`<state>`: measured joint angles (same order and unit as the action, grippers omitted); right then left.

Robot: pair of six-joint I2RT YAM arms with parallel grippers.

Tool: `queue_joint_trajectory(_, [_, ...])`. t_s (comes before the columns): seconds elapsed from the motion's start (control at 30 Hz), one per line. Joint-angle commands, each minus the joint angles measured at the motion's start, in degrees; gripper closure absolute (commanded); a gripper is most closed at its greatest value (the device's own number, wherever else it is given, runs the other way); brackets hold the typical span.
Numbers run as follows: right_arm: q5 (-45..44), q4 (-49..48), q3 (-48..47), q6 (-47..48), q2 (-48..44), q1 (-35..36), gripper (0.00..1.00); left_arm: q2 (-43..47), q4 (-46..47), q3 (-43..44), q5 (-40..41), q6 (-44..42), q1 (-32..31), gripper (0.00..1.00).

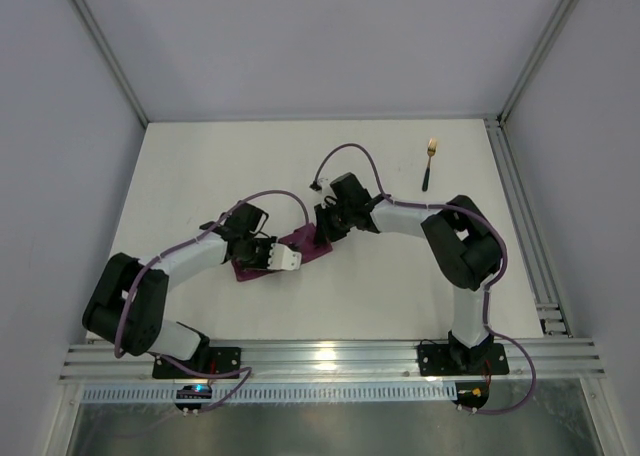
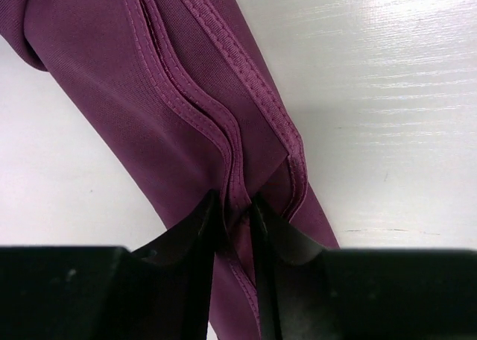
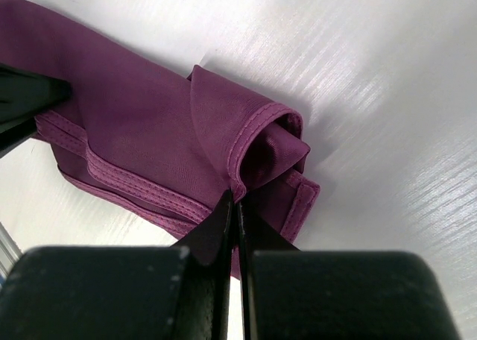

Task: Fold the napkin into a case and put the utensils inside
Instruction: Pick up the smaller rectangle-folded napkin from the center of the board.

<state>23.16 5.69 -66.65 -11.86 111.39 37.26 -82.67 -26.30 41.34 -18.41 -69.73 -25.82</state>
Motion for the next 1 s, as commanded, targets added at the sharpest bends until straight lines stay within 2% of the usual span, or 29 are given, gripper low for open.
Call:
queue_joint_trajectory(0.0, [1.3,0.5,-1.9,1.4,0.1,-0.2,0.96,-0.6,1.0,0.5,-0.4,1.1,-0.2,0.78])
queue_joint_trajectory(0.07, [1.1,0.8,-1.8,1.5,0.0,-0.2,0.94,-0.1,0.8,1.1,-0.7,2.7,-0.2,0.86])
queue_joint_trajectory(0.13, [0.7,0.8,-1.6,1.5,-0.7,-0.2,0.88,0.4,0.5,1.8,-1.3,4.4,-0.2,0.9])
queue_joint_trajectory(0.17, [0.4,0.7,-1.2,1.5,-1.1,-0.3,0.85,0.8,0.6,2.0,-1.4,5.9,-0.2,0.95])
queue_joint_trajectory(0.2, [0.1,0.8,-1.0,1.5,-2.0,-0.2,0.75,1.7,1.2,2.0,-1.3,6.8,-0.2,1.0])
queue_joint_trajectory(0.33, [-1.5,1.1,0.6,2.1,-5.6,-0.3,0.58,3.8,4.0,1.1,-1.6,9.1,-0.2,1.0])
queue_joint_trajectory(0.4, [-1.9,1.3,2.0,2.8,-8.2,-0.3,0.54,4.2,3.9,0.8,-1.7,9.0,-0.1,1.0])
queue_joint_trajectory(0.47, [-2.2,1.6,3.4,3.9,-10.0,-0.3,0.46,4.3,3.6,0.4,-1.8,9.1,-0.1,1.0])
queue_joint_trajectory(0.67, [-2.2,-3.9,11.6,7.0,-20.1,0.7,0.43,5.4,4.5,0.2,-4.3,11.5,0.8,1.0])
queue_joint_trajectory(0.77, [-3.3,-14.3,19.1,7.5,-25.7,3.7,0.43,6.7,6.3,-1.0,-4.3,12.9,0.9,1.0])
queue_joint_trajectory(0.8, [-5.1,-22.7,21.3,7.5,-26.8,4.8,0.43,7.1,7.3,-1.3,-4.3,13.1,0.9,1.0])
queue_joint_trajectory(0.87, [-8.1,-32.2,28.0,8.6,-28.6,9.1,0.43,8.2,8.5,-2.8,-4.8,14.0,1.0,1.0])
queue_joint_trajectory(0.9, [-11.9,-43.0,30.0,10.1,-28.3,10.7,0.42,8.6,9.6,-3.4,-5.4,14.3,1.0,1.0])
queue_joint_trajectory(0.97, [-13.8,-53.5,33.9,11.1,-26.2,14.9,0.41,8.8,9.8,-4.1,-5.8,14.5,1.0,1.0])
